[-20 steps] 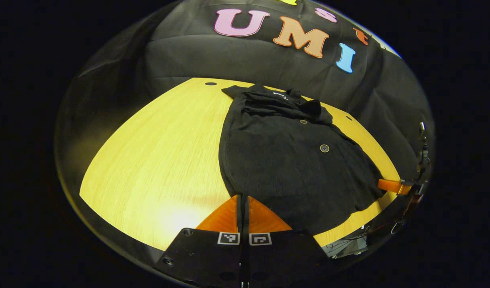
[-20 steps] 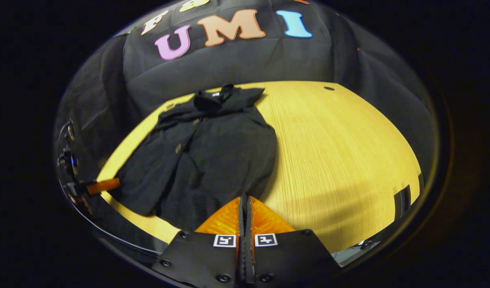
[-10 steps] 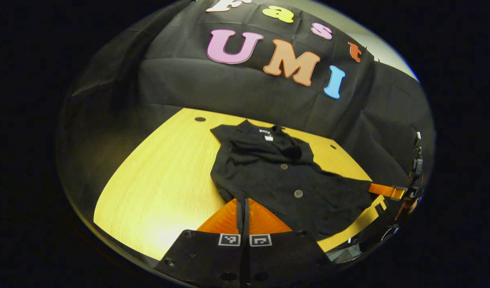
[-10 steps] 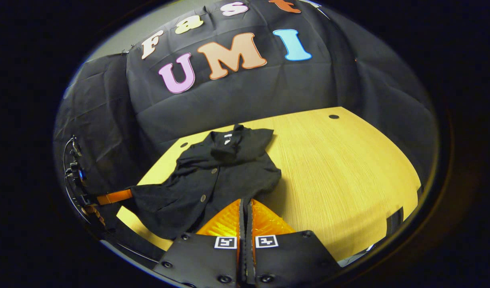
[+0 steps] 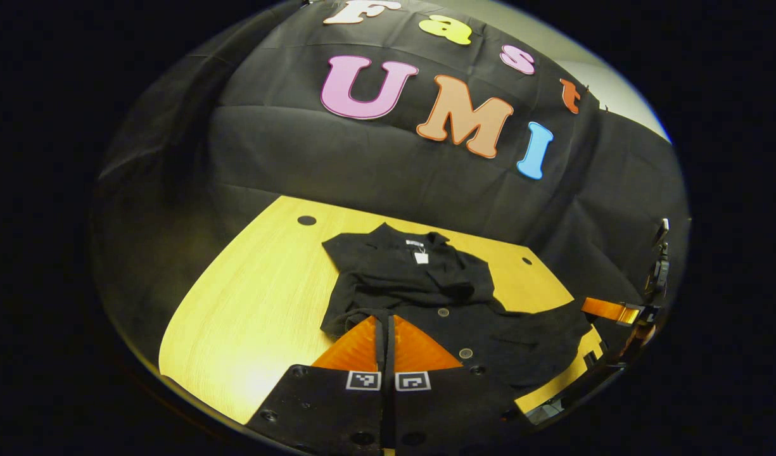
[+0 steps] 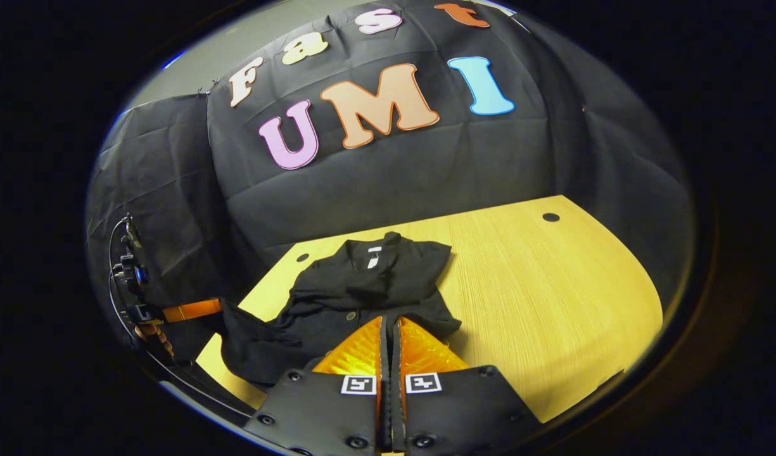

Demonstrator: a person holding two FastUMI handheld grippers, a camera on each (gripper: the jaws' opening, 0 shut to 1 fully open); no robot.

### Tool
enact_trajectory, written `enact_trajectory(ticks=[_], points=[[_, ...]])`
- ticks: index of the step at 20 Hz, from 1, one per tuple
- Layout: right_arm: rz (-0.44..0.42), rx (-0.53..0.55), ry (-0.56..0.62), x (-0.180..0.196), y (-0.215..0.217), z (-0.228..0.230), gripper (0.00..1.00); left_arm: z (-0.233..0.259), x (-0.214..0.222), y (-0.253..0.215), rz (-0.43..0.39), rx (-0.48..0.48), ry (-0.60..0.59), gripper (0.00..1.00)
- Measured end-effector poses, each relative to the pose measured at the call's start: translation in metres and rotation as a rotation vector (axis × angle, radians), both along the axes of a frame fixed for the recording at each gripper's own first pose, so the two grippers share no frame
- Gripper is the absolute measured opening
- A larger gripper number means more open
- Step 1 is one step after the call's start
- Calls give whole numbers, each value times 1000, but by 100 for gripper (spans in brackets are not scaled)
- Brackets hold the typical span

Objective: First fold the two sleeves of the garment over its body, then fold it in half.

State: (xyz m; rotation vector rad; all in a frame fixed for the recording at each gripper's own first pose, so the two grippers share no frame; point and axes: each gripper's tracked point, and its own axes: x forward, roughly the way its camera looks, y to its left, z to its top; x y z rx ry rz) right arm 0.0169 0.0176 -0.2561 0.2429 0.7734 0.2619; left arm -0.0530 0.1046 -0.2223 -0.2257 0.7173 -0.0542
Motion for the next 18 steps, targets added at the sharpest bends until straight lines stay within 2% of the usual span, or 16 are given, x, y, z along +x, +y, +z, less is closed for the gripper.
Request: enact_trajectory(ticks=[1,5,8,18], points=[[8,-2,-7,13,0,5,3,8,16,1,0,0,-24,0],[-4,14,-41,79,-3,20,2,28,83,10,16,15,-121,0],[-21,23,-57,127,-8,19,2,22,126,16,31,23,-128,0],[-39,41,7,243,-23,-43,3,-30,227,30,70,71,-80,0]])
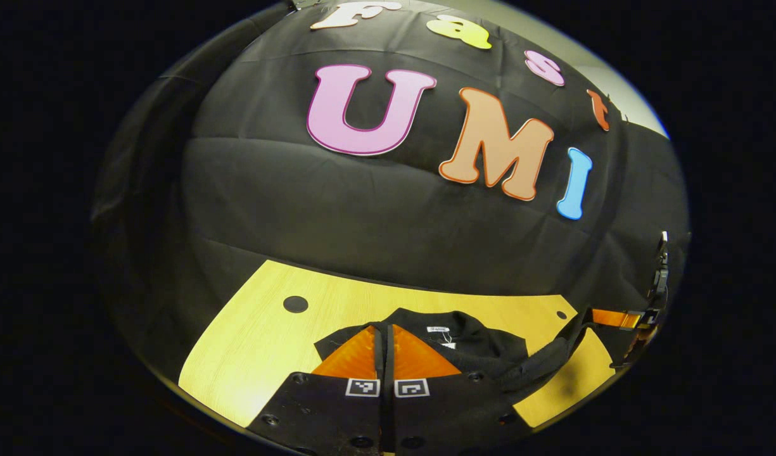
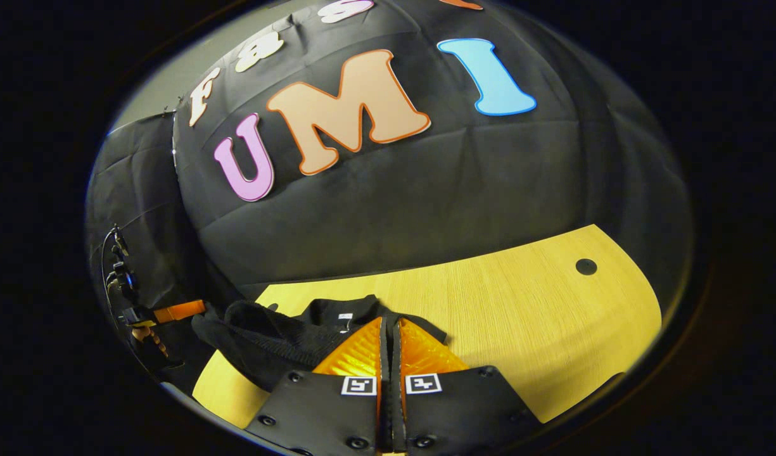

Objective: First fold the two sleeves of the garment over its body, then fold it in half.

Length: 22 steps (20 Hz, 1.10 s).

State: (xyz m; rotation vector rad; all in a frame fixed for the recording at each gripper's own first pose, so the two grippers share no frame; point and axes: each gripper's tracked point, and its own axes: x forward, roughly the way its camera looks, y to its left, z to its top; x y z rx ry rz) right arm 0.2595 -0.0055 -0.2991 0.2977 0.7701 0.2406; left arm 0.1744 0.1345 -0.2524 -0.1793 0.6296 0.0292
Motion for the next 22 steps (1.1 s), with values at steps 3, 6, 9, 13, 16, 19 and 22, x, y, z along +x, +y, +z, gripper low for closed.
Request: enact_trajectory(ticks=[3,6,9,13,16,19,22], points=[[7,-7,31,29,1,-24,2,-23,20,11,9,50,32,0],[11,-14,85,48,6,-49,2,-50,33,17,19,104,81,0],[-45,-56,69,58,1,-53,36,-48,46,45,150,235,29,29],[-105,-165,-137,82,-19,-9,98,16,77,36,143,272,-194,93],[-121,-202,-209,70,-25,23,98,37,68,30,102,336,-211,93],[-143,-203,-331,35,-21,77,93,83,55,19,110,281,-278,94],[-158,-231,-439,-15,-17,133,93,154,18,17,127,268,-408,94]])
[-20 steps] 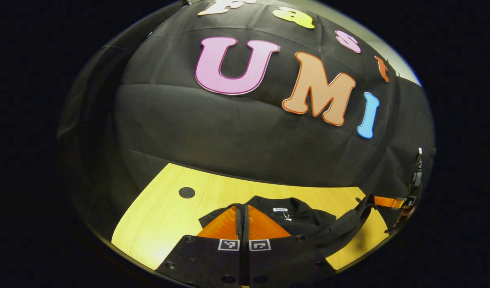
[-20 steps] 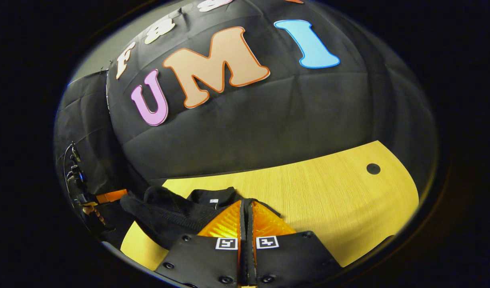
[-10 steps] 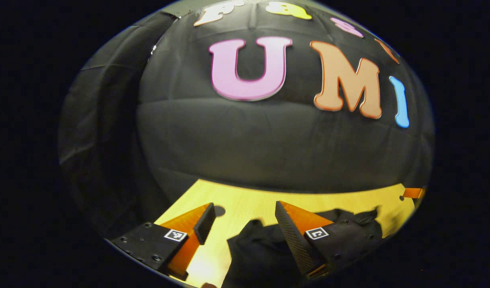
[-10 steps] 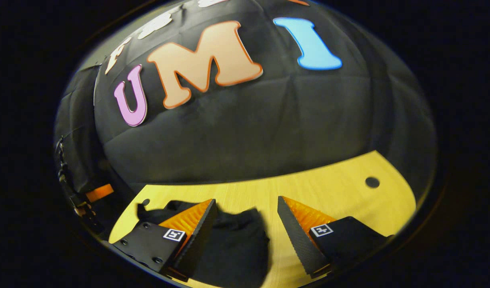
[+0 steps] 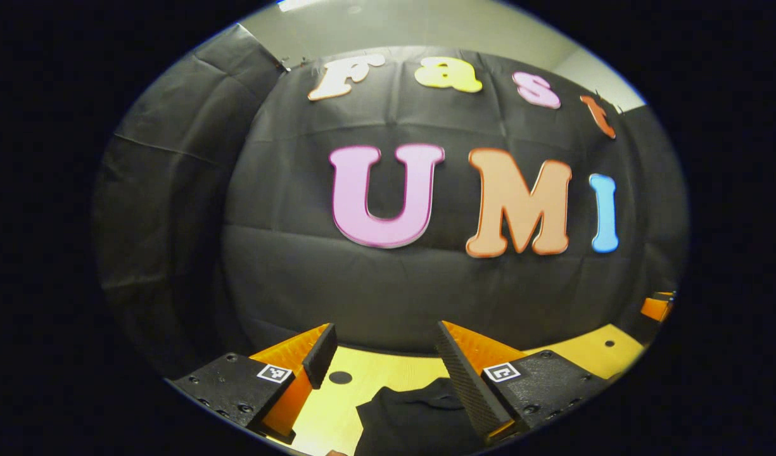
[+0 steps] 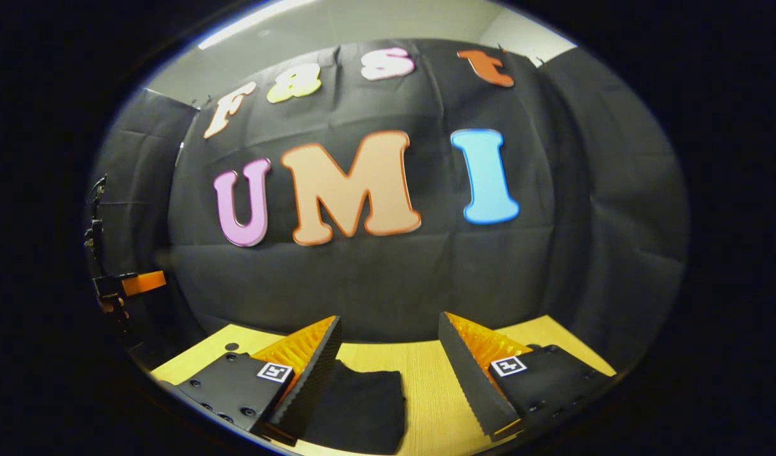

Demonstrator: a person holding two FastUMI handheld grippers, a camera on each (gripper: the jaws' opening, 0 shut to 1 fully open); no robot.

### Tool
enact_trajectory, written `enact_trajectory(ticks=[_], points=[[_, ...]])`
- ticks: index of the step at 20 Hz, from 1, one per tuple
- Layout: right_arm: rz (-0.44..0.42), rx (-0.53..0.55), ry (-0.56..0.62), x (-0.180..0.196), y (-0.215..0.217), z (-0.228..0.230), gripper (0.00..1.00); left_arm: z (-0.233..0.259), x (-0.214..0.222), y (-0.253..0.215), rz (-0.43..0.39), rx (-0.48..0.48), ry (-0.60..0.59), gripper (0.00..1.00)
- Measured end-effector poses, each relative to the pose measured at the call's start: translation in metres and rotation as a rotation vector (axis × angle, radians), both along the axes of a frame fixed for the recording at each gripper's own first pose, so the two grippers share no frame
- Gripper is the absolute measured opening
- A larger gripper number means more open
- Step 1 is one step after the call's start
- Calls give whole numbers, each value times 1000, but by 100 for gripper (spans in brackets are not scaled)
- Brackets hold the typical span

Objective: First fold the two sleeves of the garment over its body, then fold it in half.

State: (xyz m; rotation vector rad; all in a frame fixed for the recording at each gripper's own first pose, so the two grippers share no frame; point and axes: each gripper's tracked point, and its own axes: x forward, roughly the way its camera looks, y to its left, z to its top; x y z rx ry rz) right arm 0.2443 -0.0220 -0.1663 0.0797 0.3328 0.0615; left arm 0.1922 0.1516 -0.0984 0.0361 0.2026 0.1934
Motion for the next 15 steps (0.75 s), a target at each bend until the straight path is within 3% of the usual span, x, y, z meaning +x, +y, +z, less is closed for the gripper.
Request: enact_trajectory(ticks=[1,2,5,6,9,15], points=[[7,-9,-24,-21,4,16,97,17,-15,-1,-11,8,-29,92],[15,-12,-45,-38,8,29,94,31,-31,-2,-22,23,-41,93],[10,-9,-100,-93,12,61,97,66,-86,-4,-37,90,-62,92],[3,-4,-119,-109,14,70,93,75,-103,-5,-43,104,-72,92],[13,20,-132,-160,26,86,96,90,-147,-11,-68,116,-71,92],[5,34,-160,-228,39,110,93,122,-209,-11,-85,124,-120,92]])
